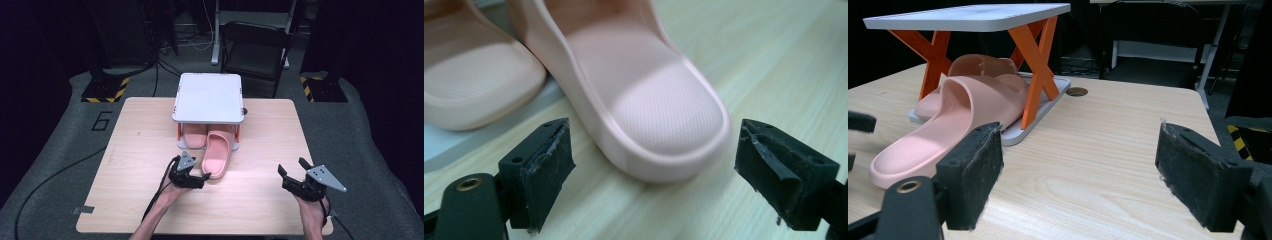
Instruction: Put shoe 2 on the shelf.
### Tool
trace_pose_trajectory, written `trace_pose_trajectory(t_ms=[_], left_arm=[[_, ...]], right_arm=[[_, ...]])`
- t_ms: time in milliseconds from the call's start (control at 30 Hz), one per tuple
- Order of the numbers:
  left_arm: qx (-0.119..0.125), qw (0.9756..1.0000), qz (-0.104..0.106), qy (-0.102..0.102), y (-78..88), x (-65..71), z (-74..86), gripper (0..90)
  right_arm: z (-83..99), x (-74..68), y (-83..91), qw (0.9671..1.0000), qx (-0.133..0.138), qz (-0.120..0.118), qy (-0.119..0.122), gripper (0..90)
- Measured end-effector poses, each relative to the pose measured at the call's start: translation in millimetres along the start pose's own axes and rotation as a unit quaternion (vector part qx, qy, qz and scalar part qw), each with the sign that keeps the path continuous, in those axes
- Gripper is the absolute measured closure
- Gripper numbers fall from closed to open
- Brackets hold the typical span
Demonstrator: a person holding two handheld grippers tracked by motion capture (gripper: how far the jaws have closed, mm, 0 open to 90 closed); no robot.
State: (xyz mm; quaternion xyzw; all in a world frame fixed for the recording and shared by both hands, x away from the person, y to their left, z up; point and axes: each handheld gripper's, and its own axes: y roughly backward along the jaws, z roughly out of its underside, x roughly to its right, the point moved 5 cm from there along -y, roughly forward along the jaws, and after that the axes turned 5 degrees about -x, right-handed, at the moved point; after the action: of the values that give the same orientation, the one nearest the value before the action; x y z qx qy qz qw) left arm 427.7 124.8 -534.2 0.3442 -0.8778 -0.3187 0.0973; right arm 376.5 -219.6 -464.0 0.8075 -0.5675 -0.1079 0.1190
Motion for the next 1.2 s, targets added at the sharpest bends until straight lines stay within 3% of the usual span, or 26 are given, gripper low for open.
trace_pose_trajectory(t_ms=[67, 133, 200, 367, 467, 800, 900, 1133, 1200], left_arm=[[-0.015, 0.9996, -0.012, -0.02, -2.8, 6.5, 5.5, 15.0], [-0.02, 0.9995, -0.012, -0.022, -7.1, 10.3, 8.7, 15.3], [-0.029, 0.9989, -0.026, -0.025, -12.2, 10.0, 9.4, 15.5], [-0.021, 0.9987, -0.043, -0.017, -19.4, 5.0, 2.9, 16.1], [-0.017, 0.9976, -0.066, -0.011, -24.6, 3.2, 0.1, 18.0], [0.028, 0.9966, -0.075, 0.019, -36.1, -3.8, -17.9, 20.2], [0.036, 0.9949, -0.092, 0.021, -39.6, -8.8, -24.4, 22.0], [0.047, 0.9945, -0.078, 0.052, -45.9, -16.7, -23.9, 24.4], [0.044, 0.9949, -0.078, 0.048, -47.0, -19.0, -25.0, 24.5]], right_arm=[[0.0, 0.2, 0.1, 1.0, 0.001, 0.0, 0.0, 18.6], [0.2, 1.2, 0.4, 1.0, 0.0, 0.002, -0.001, 18.8], [0.3, 1.4, 0.4, 1.0, -0.001, 0.001, -0.001, 18.9], [-0.4, 2.9, 1.6, 1.0, 0.003, 0.005, -0.002, 19.0], [-0.2, 3.5, 0.9, 1.0, 0.005, 0.001, -0.006, 19.0], [0.3, 1.4, 0.2, 1.0, 0.0, -0.001, -0.001, 19.2], [0.1, 2.3, 0.2, 1.0, 0.001, 0.001, -0.002, 19.3], [0.2, 3.0, 0.0, 1.0, 0.002, 0.0, -0.003, 19.2], [0.2, 2.8, -0.1, 1.0, 0.0, 0.0, -0.002, 19.2]])
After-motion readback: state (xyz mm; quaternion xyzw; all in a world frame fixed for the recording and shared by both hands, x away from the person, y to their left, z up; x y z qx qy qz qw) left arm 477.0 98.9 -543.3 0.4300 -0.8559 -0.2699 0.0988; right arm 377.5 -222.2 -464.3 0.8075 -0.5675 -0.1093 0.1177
